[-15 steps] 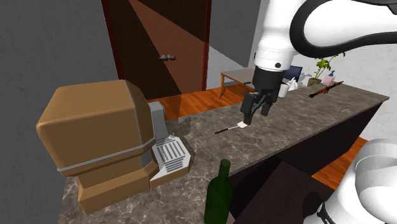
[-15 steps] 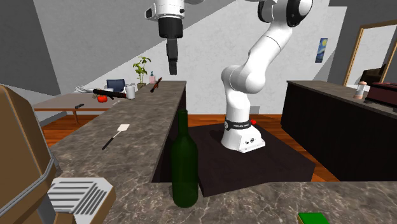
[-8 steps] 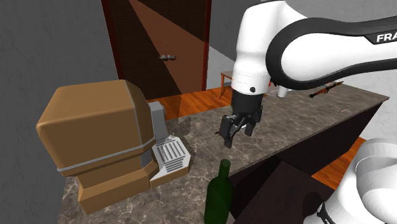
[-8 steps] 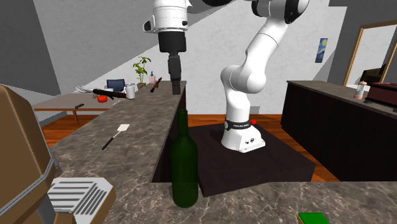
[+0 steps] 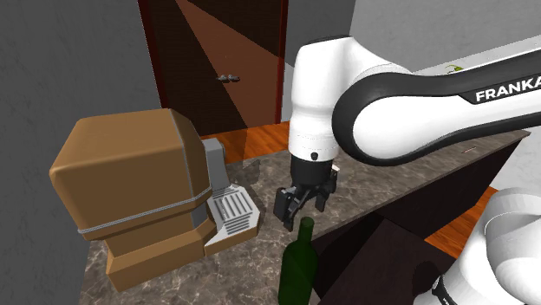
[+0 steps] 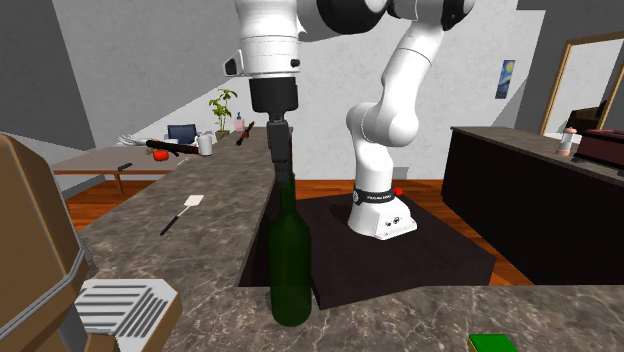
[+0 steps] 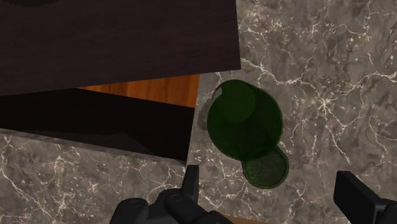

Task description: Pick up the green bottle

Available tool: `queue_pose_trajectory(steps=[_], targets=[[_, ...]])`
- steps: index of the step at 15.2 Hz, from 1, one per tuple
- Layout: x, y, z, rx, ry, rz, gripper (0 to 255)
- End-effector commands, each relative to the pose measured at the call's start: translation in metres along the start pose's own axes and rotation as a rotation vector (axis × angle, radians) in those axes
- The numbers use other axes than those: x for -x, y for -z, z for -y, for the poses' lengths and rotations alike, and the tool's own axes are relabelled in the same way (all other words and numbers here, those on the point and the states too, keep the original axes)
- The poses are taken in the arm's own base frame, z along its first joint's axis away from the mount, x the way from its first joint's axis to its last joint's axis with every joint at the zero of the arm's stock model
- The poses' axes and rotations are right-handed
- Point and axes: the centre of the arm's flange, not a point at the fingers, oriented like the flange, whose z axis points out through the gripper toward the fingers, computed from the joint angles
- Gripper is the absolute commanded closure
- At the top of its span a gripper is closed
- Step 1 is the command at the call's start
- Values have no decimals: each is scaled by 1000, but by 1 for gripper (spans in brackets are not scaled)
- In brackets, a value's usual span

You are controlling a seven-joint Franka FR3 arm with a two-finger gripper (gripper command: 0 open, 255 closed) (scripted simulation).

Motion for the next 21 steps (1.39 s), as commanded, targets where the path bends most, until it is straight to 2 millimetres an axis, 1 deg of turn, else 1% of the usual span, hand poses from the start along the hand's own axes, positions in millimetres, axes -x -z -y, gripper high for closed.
queue_pose_trajectory(steps=[1, 3, 4, 6, 7, 16, 21], targets=[[-1, -13, 0, 0, 0, 0, 0], [-1, -23, 0, 0, 0, 0, 0], [-1, -32, 0, 0, 0, 0, 0], [-1, -32, 0, 0, 0, 0, 0], [-2, -31, 0, 0, -1, 0, 255], [-1, -32, 0, 0, 0, 0, 255], [0, -5, 0, 0, 0, 0, 255]])
